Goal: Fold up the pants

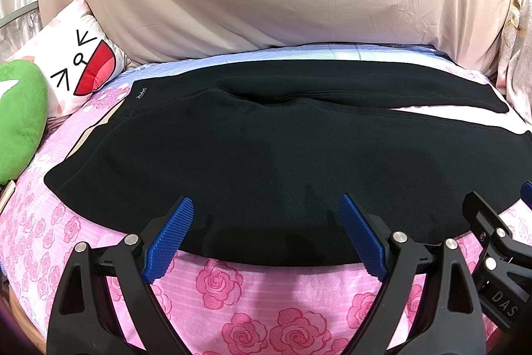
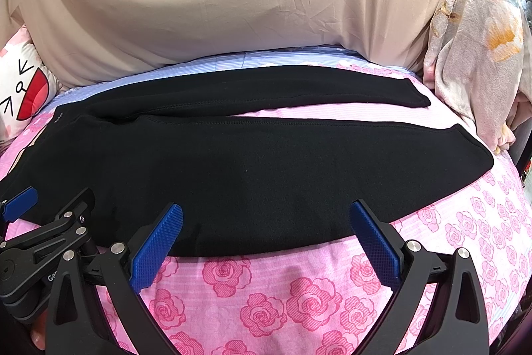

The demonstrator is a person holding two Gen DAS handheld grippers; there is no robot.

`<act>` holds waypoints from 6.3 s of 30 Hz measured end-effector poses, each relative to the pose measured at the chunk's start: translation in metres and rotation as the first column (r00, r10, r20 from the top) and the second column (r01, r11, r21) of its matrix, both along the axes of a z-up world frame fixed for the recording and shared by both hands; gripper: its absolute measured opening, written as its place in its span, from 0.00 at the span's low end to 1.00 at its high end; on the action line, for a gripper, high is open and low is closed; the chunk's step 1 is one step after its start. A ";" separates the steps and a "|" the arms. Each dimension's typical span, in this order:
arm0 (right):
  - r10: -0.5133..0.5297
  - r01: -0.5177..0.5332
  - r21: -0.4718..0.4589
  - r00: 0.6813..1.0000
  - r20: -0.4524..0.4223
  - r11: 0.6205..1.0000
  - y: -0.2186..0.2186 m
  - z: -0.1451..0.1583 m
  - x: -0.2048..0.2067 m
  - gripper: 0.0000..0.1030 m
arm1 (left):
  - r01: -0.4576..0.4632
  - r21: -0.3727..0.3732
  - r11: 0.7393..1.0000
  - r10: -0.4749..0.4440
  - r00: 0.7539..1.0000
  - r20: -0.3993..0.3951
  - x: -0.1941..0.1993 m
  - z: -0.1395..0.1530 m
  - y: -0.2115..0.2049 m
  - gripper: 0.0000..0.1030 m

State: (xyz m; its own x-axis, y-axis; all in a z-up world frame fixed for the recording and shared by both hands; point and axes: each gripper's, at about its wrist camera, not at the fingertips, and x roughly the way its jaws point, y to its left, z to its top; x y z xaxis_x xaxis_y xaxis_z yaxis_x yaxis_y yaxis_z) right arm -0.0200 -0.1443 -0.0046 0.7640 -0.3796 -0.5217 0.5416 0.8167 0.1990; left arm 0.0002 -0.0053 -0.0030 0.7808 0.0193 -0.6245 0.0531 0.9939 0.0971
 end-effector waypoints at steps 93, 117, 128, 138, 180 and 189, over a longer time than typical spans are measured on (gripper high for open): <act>0.019 -0.048 0.230 0.992 0.124 0.972 -0.222 -0.050 -0.192 0.62 | -0.414 -0.398 0.818 0.283 0.894 -0.348 0.022 0.050 0.339 0.07; 0.017 -0.086 0.316 0.976 0.215 0.945 -0.293 -0.016 -0.130 0.04 | -0.358 -0.359 0.862 0.235 0.910 -0.343 0.022 0.037 0.293 0.60; -0.045 -0.002 0.484 0.995 0.086 0.875 -0.310 -0.093 -0.136 0.48 | -0.436 -0.468 0.768 0.257 0.880 -0.399 0.042 0.009 0.311 0.81; -0.264 0.151 0.538 0.954 0.139 0.829 -0.330 -0.091 -0.182 0.52 | -0.462 -0.479 0.746 0.264 0.867 -0.423 0.062 0.000 0.329 0.28; 0.858 -0.838 0.185 0.510 -0.064 0.513 0.032 0.049 0.215 0.44 | -0.335 -0.148 0.931 0.279 0.910 -0.306 0.073 -0.004 0.277 0.57; 0.871 -0.780 0.437 0.490 -0.017 0.447 0.036 0.040 0.300 0.38 | -0.301 -0.090 0.949 0.265 0.922 -0.283 0.069 -0.007 0.267 0.65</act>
